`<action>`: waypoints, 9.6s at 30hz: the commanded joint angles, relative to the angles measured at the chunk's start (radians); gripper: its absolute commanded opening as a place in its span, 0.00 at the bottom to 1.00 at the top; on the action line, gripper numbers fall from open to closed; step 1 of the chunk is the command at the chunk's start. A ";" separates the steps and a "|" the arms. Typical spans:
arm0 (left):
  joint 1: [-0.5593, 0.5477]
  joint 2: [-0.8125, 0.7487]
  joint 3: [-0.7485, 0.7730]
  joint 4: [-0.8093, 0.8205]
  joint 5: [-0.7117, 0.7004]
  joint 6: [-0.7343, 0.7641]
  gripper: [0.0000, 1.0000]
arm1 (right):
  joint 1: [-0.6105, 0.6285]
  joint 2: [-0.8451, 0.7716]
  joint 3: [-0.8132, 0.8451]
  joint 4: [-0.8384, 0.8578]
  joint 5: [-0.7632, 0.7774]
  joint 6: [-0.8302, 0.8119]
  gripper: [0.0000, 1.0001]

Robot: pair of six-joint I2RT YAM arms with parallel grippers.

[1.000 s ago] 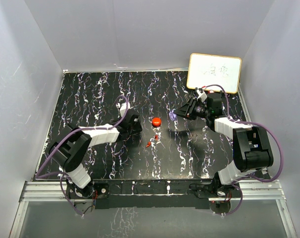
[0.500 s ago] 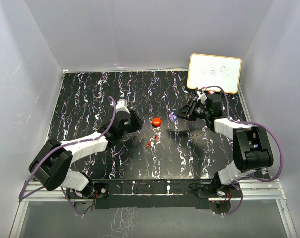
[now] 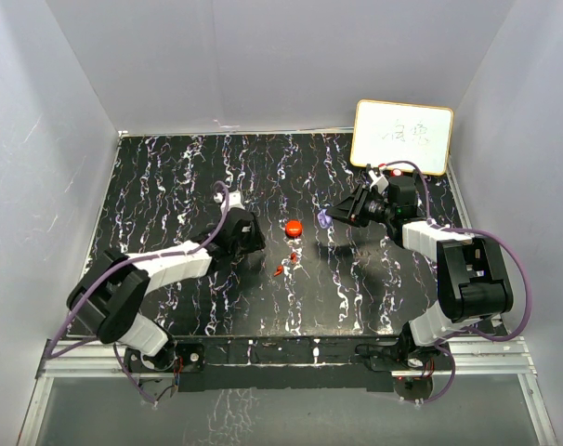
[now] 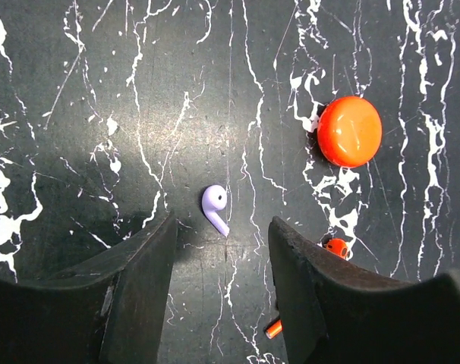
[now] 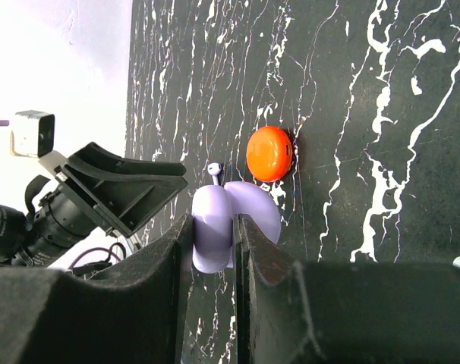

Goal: Insert the wireless bluetooth earbuds into the charging case
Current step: Adjust the earbud at the center of the board.

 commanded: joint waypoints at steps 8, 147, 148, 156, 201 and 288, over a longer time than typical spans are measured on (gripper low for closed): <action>-0.033 0.120 0.088 -0.069 -0.039 0.030 0.51 | 0.001 -0.013 0.028 0.027 0.001 -0.024 0.00; -0.162 0.600 0.622 -0.914 -0.663 0.498 0.14 | -0.058 -0.028 -0.001 0.016 -0.029 -0.055 0.00; -0.162 0.600 0.622 -0.914 -0.663 0.496 0.14 | -0.059 -0.028 -0.001 0.017 -0.028 -0.055 0.00; -0.162 0.602 0.622 -0.916 -0.661 0.495 0.20 | -0.059 -0.028 -0.001 0.016 -0.029 -0.053 0.00; -0.003 -0.215 0.143 -0.326 -0.233 0.297 0.99 | -0.061 -0.035 0.011 0.011 -0.028 -0.053 0.00; 0.099 -0.029 -0.111 0.037 -0.188 0.305 0.20 | 0.019 0.131 0.031 0.267 -0.248 0.148 0.00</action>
